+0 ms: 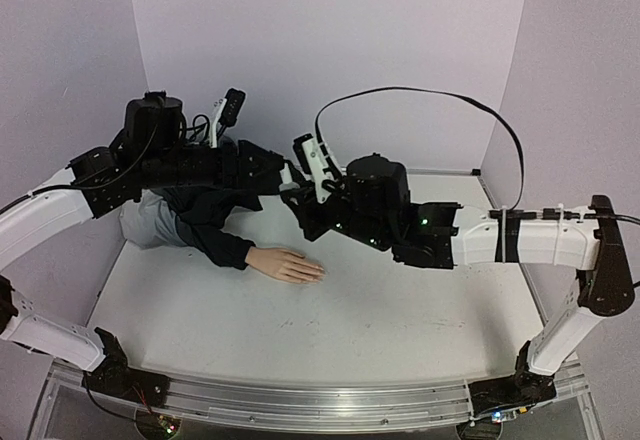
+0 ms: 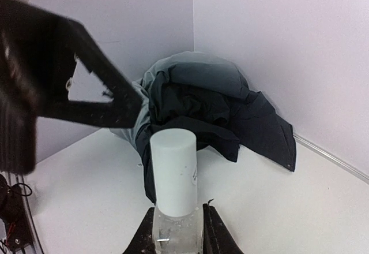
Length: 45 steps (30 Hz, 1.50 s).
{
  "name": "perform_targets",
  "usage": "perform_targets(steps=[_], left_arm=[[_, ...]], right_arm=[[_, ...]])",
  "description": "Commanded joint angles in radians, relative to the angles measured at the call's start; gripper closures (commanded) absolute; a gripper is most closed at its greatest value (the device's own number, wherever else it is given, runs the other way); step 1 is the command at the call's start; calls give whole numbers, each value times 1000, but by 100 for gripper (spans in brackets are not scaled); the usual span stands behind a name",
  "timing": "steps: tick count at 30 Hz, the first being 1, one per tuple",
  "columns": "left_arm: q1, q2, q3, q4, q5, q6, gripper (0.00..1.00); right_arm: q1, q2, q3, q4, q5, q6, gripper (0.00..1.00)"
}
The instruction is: Paint the nails
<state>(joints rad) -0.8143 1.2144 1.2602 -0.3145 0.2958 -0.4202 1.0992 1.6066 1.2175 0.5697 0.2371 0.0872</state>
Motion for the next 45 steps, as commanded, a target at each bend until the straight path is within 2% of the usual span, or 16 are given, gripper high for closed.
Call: perform_targets(steps=[1, 5, 13, 17, 19, 23, 27, 29, 31, 33, 34, 35, 38, 41, 43, 45], left_arm=[[3, 6, 59, 34, -80, -35, 38], [2, 15, 58, 34, -80, -32, 46], [3, 27, 49, 34, -76, -29, 68], [3, 38, 49, 34, -55, -26, 84], [3, 42, 45, 34, -39, -20, 88], [1, 58, 42, 35, 74, 10, 91], [-8, 80, 28, 40, 268, 84, 94], [-13, 93, 21, 45, 458, 153, 94], [-18, 105, 12, 47, 657, 219, 95], [-19, 105, 3, 45, 776, 259, 94], [-18, 101, 0, 45, 808, 274, 94], [-19, 97, 0, 45, 827, 285, 94], [-16, 91, 13, 45, 838, 309, 94], [-11, 95, 38, 45, 769, 299, 92], [-1, 95, 53, 45, 658, 271, 79], [8, 80, 57, 45, 560, 236, 55]], right_arm=[[47, 41, 112, 34, 164, -52, 100], [73, 76, 148, 30, 179, -71, 100], [91, 112, 195, 31, 180, -108, 100], [92, 116, 200, 30, 181, -112, 100], [92, 110, 200, 31, 171, -107, 100], [88, 79, 189, 43, 85, -109, 100], [40, 17, 177, 44, -145, -99, 100], [-35, -26, 162, 51, -412, -32, 100], [-160, -59, 132, 114, -817, 42, 100], [-225, -83, 87, 246, -1185, 116, 100], [-235, -89, 79, 284, -1318, 135, 100], [-241, -94, 81, 290, -1390, 142, 100], [-251, -128, 53, 291, -1444, 152, 100], [-265, -169, -3, 289, -1367, 149, 100], [-271, -196, -55, 281, -1262, 138, 100], [-272, -217, -93, 243, -1137, 105, 100]])
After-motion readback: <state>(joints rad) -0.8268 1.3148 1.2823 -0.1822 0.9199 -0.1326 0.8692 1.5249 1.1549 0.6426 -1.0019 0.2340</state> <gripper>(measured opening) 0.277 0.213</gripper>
